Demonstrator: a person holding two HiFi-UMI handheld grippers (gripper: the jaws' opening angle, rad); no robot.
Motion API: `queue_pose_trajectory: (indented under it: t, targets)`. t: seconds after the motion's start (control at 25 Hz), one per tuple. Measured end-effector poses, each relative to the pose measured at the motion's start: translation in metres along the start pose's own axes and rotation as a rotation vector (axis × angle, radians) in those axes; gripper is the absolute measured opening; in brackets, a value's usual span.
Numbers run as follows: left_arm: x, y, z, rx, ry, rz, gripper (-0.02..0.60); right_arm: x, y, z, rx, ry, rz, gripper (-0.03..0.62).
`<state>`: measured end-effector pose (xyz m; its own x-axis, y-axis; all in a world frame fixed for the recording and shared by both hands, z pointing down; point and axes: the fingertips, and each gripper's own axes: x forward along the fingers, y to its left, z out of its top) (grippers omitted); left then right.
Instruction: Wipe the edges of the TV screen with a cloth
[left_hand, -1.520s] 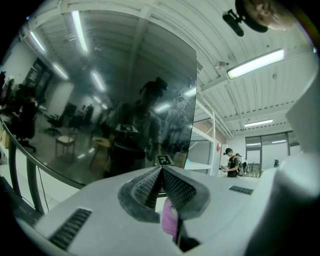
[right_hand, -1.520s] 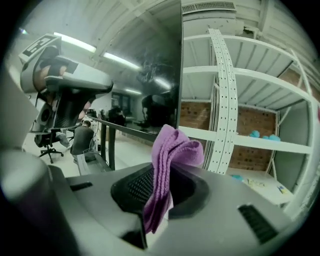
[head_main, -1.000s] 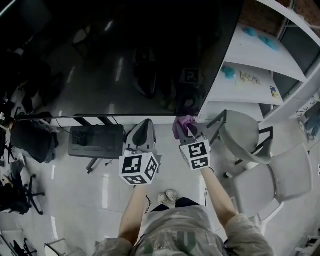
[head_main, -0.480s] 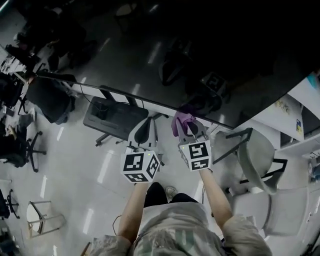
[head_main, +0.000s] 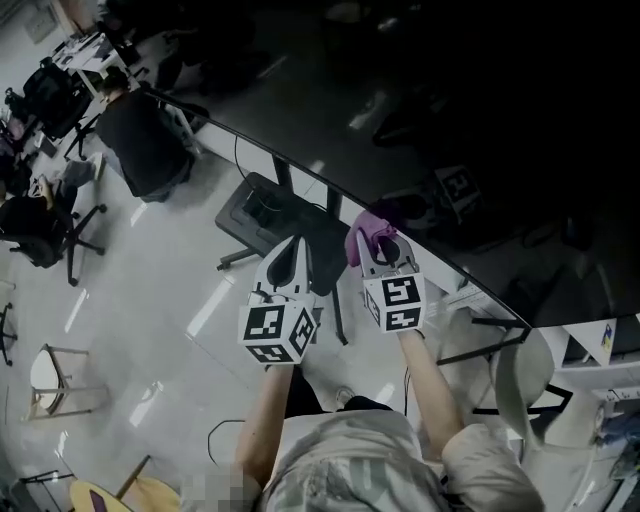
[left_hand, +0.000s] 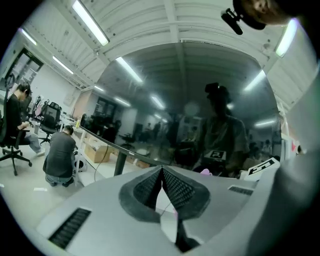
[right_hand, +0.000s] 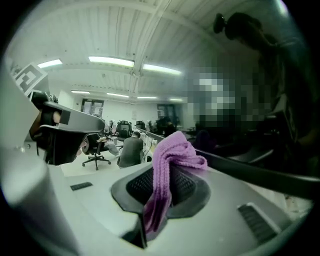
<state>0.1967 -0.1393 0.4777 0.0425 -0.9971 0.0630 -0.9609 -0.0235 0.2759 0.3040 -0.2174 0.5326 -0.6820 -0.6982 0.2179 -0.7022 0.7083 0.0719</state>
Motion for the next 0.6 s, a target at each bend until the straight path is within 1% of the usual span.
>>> queue_pose_trajectory:
  t: [0.16,0.28,0.4,0.48,0.6]
  targets:
    - [0.005,0.071,0.022,0.004,-0.002,0.023,0.015,0.067,0.038,0.017,0.003,0.008,0.014,0.061]
    - [0.009,0.124,0.035,-0.011,0.005,0.028,0.015,0.108,0.06,0.03,0.0,0.006,-0.007,0.061]
    - [0.009,0.175,0.047,-0.025,0.008,0.031,0.015,0.14,0.078,0.039,-0.015,0.005,-0.038,0.061]
    - [0.01,0.205,0.052,-0.036,0.01,0.031,0.015,0.158,0.092,0.044,-0.024,0.004,-0.042,0.062]
    - [0.014,0.238,0.059,-0.053,0.006,0.04,0.015,0.181,0.108,0.05,-0.022,0.001,-0.044,0.061]
